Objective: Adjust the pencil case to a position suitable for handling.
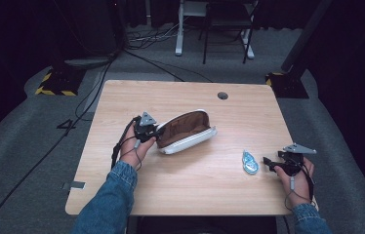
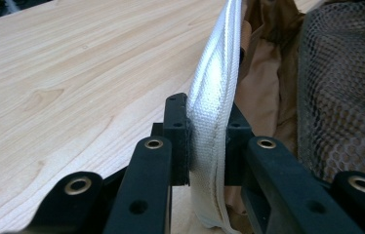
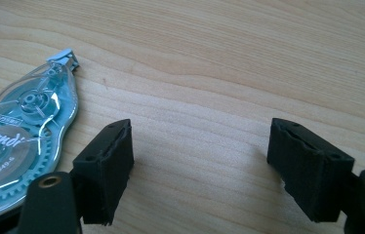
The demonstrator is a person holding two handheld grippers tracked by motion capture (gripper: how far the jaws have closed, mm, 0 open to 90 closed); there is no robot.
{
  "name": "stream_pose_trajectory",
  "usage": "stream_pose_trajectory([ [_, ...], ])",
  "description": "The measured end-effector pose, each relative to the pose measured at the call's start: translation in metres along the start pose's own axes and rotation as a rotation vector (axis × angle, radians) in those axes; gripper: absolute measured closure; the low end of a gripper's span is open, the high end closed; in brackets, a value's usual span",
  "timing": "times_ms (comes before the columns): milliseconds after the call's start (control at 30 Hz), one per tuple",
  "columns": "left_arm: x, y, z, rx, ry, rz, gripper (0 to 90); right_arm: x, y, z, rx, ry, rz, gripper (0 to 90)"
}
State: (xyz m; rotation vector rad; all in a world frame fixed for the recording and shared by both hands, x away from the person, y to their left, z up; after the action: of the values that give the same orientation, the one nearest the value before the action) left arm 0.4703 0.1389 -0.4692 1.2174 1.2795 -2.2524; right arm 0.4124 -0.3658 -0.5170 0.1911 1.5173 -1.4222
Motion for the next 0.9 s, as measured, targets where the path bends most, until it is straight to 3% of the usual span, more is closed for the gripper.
stream_pose_trajectory([
  [67, 0.000, -0.001, 0.000, 0.039, -0.028, -0.005, 80.1, 0.000, 0.000, 0.000, 0.000, 0.000, 0.000, 25.3],
  [367, 0.000, -0.009, 0.001, 0.104, -0.085, -0.010, 81.7, 0.000, 0.000, 0.000, 0.000, 0.000, 0.000, 25.3],
  [900, 0.008, -0.042, 0.016, 0.196, -0.115, -0.025, 82.2, -0.001, 0.000, -0.002, 0.001, 0.002, 0.000, 25.0],
])
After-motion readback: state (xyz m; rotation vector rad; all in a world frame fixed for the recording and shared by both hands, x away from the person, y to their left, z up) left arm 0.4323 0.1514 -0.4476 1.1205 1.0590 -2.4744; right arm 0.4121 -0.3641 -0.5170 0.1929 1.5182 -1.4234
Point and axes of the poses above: each handheld gripper's, and its own axes: y roughly forward along the jaws, x roughly out of its underside, z roughly to its right, the point moved 2 cm from there along y, roughly forward along the jaws, and after that the axes turned 15 degrees about -y, right-handed, at the moved point
